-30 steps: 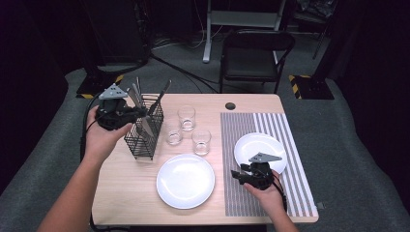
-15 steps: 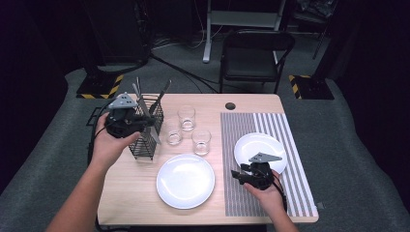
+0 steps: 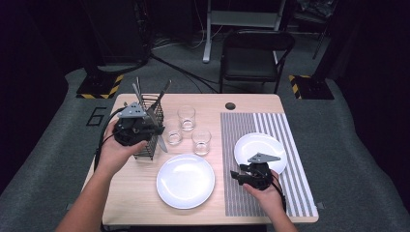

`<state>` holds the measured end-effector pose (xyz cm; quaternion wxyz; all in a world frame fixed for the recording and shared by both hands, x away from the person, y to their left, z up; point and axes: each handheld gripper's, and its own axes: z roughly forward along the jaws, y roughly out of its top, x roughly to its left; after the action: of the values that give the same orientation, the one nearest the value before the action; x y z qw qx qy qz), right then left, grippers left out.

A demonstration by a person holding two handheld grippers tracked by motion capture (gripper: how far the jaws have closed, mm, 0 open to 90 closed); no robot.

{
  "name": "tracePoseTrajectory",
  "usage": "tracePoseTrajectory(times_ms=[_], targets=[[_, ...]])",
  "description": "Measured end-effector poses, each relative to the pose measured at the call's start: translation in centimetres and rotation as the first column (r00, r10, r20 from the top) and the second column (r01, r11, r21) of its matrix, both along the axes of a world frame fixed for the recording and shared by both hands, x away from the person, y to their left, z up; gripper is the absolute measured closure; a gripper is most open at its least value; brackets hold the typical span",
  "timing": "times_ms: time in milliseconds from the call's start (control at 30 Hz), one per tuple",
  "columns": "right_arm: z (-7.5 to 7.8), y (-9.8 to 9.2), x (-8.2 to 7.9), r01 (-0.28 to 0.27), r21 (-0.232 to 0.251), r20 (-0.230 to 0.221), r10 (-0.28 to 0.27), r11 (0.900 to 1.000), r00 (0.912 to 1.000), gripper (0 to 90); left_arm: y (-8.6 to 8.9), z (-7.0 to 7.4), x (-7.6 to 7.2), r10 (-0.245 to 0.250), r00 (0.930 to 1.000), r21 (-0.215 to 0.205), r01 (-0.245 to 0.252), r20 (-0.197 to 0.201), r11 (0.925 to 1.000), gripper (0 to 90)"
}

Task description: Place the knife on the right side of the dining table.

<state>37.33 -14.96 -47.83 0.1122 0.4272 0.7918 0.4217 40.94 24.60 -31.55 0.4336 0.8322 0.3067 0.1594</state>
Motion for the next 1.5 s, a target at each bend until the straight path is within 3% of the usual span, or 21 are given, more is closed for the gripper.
tracePoseTrajectory(times_ms=[700,1033,1167,1500], targets=[[0.0,0.5,-0.1,-0.002,-0.011,-0.016,0.002,1.0,0.9999,47.6,-1.1,-2.5,-1.1,-0.101,0.9943,-0.011,0.1,-0.036,0.9949,82.1],[0.5,0.9,-0.2,-0.043,-0.016,0.007,0.043,0.999,0.999,49.5,-2.0,-3.5,-1.6,-0.156,0.9866,-0.018,0.155,-0.047,0.9877,82.1],[0.9,1.1,-0.4,-0.068,-0.02,0.013,0.068,0.998,0.9976,49.6,-2.5,-3.8,-1.9,-0.19,0.9804,-0.016,0.189,-0.054,0.9818,82.1],[2.1,1.9,-0.3,-0.142,-0.034,0.038,0.144,0.989,0.9889,49.6,-3.2,-4.6,-1.9,-0.23,0.9704,-0.007,0.23,-0.075,0.9732,82.1]])
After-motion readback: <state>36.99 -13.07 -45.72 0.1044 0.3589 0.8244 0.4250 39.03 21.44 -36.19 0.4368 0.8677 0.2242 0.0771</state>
